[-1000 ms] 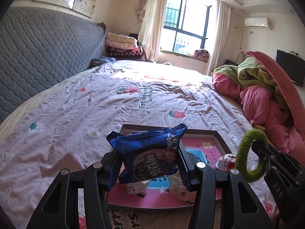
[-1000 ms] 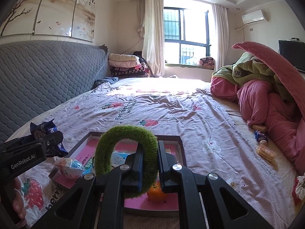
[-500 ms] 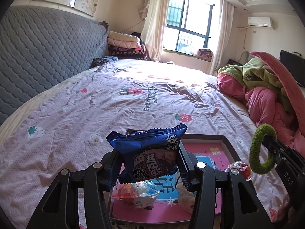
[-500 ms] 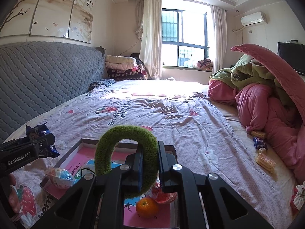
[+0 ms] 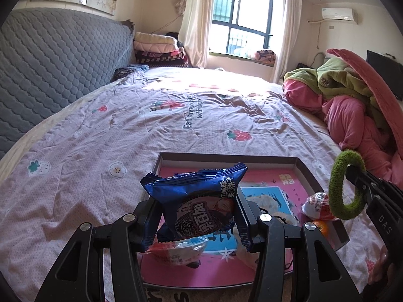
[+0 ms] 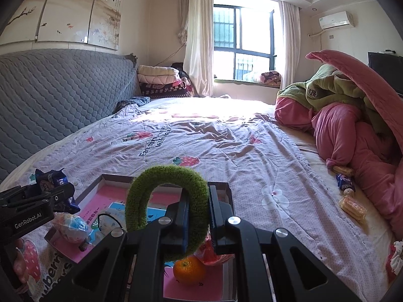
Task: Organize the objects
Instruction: 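Carry packet with left tool over tray while right tool carries ring over tray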
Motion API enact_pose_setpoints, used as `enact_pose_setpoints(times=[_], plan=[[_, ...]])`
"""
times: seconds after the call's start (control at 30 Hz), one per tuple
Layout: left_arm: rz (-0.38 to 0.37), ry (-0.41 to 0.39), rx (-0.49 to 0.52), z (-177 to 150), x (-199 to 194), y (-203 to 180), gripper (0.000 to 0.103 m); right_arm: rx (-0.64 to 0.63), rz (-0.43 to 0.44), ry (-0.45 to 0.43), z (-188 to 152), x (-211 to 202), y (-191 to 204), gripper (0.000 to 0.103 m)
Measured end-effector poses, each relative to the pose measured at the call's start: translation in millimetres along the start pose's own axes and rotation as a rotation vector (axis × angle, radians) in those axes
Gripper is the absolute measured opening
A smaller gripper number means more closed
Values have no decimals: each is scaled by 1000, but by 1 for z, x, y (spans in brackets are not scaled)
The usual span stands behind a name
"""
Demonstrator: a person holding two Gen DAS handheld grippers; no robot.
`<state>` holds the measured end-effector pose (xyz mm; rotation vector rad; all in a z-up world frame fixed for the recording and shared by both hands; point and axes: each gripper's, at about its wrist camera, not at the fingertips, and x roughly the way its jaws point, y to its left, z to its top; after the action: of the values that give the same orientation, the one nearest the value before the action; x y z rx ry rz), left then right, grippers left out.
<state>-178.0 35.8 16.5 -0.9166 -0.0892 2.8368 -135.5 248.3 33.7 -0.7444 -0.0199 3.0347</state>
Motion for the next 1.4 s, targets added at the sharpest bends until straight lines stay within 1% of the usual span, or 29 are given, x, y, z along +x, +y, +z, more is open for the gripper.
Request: enact_pose_setpoints(times=[0.17, 0.33, 0.5, 0.7, 0.8, 1.23, 1.4], plan=[[-28, 29, -9, -5, 8, 0, 54, -17, 2, 18, -6, 3, 2, 13], [-29, 45, 16, -11, 12, -4, 54, -37, 3, 28, -11, 4, 4, 13], [-26, 47, 53, -15, 12, -8, 54, -51, 1, 43, -16, 7, 3, 13], [-46, 60, 87, -18, 12, -9, 54, -71, -3, 58, -21, 7, 5, 13], [-40, 55, 116, -20, 11, -12, 54, -78, 1, 65, -23, 8, 6, 13], [-74, 58, 164, -27, 8, -32, 54, -66, 11, 72, -24, 5, 0, 13], [-72, 67, 187, -31, 9, -37, 54, -87, 17, 88, -27, 7, 1, 13]])
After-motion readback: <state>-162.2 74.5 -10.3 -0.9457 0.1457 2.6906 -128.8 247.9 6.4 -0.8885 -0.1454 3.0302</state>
